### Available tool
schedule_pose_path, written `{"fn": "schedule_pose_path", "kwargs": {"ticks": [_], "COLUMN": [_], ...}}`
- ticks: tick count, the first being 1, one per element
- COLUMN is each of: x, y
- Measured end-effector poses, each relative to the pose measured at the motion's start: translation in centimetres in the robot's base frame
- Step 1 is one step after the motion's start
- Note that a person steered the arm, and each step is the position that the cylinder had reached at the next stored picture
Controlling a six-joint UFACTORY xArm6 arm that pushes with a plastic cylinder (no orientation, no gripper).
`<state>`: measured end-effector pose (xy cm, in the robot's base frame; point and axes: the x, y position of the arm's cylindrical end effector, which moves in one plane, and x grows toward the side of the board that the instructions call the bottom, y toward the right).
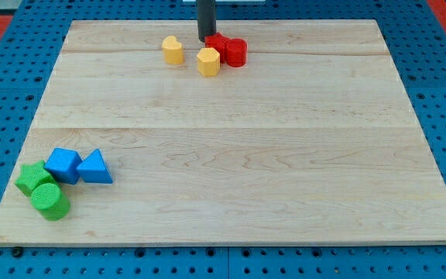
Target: Move the yellow heart close to the left of the yellow hexagon
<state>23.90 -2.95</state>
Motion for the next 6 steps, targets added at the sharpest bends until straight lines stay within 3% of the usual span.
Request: {"fn": "schedule_pose_path", "kwargs": {"ticks": [2,4,5,6], "x": [-0.8,4.2,4.3,8.0], "y": [-8.4,-2.9,-8.7,-10.0]}}
